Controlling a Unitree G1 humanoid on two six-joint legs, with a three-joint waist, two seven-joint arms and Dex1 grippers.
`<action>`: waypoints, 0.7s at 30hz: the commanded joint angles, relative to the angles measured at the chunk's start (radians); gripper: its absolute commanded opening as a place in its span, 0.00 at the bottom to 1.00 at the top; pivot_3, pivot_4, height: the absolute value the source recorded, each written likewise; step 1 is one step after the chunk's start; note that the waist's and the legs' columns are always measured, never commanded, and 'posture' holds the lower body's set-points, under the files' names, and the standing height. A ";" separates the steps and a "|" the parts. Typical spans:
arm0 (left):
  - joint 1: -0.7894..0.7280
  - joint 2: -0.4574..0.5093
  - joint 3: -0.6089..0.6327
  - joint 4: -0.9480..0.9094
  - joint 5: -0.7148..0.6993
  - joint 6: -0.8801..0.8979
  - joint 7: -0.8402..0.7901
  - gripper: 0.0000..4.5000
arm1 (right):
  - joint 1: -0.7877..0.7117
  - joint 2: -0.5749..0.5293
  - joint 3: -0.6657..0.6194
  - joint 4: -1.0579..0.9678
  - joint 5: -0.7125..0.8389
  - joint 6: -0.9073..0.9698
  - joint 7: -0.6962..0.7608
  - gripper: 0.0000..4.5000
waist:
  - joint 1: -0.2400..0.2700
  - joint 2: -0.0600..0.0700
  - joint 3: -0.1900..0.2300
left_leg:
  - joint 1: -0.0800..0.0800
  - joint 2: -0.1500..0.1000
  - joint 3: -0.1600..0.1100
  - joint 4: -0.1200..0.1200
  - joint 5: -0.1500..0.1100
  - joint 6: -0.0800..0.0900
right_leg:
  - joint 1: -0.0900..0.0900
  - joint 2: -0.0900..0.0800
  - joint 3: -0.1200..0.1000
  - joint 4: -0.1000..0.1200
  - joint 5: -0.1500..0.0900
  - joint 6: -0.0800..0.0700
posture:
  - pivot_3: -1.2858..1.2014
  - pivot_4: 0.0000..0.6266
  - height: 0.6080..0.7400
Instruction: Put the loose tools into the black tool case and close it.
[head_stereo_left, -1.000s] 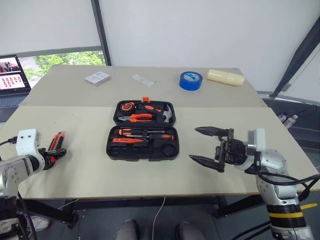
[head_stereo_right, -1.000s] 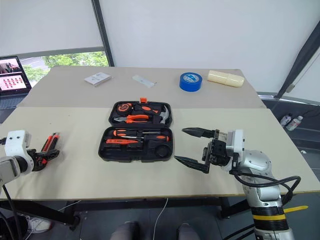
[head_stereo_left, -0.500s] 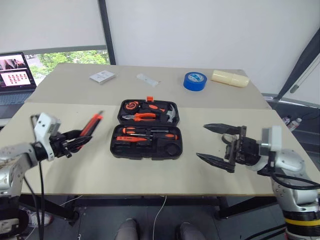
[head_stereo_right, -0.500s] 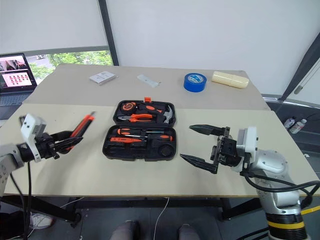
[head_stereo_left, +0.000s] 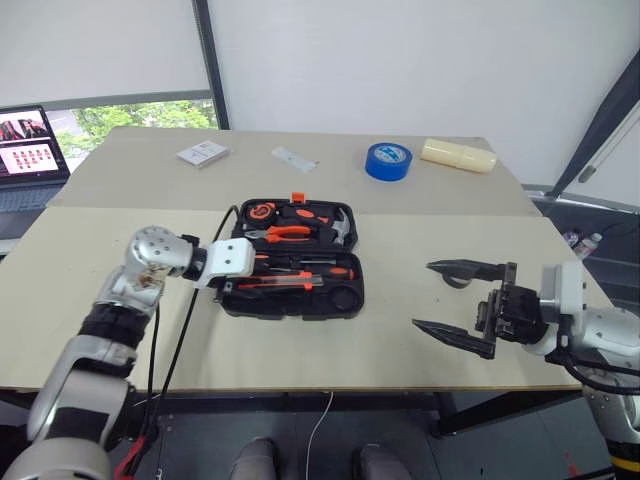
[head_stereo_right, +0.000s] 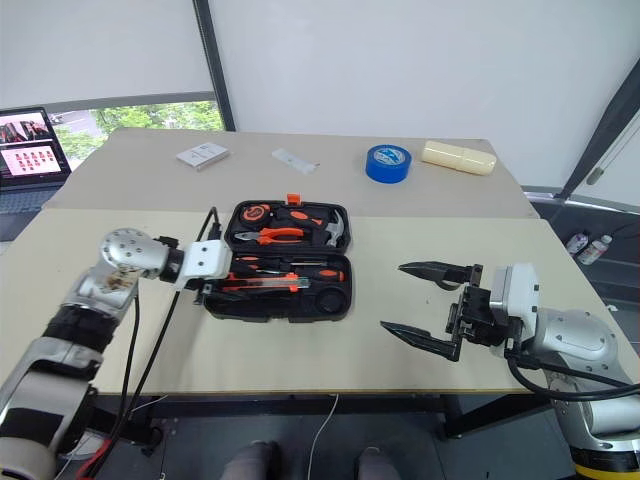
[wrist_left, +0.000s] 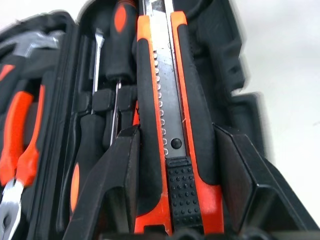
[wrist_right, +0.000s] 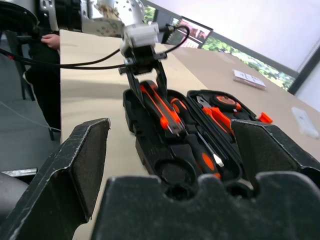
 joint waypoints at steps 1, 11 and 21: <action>-0.043 0.008 -0.021 0.054 0.040 -0.101 -0.034 0.39 | 0.020 -0.007 -0.044 -0.052 0.013 0.003 -0.026 1.00 | -0.003 0.000 0.000 | 0.000 0.000 0.000 0.000 0.000 0.000 | 0.000 0.000 0.000 0.000 0.001 -0.002 | 0.52 0.24 1.00; -0.006 0.017 -0.030 0.018 0.073 -0.008 -0.046 0.50 | 0.066 -0.004 -0.061 -0.047 -0.001 -0.022 -0.030 1.00 | 0.000 0.000 0.000 | 0.000 0.000 -0.001 0.002 0.000 0.000 | 0.002 0.000 0.000 0.001 -0.001 0.002 | 0.52 0.24 1.00; -0.023 -0.026 0.132 0.006 -0.154 0.111 -0.104 1.00 | 0.054 -0.006 -0.058 -0.006 -0.004 -0.029 -0.012 1.00 | -0.001 0.000 0.000 | 0.001 0.000 -0.001 0.002 0.000 0.001 | 0.002 0.000 0.000 0.002 0.000 0.001 | 0.52 0.24 1.00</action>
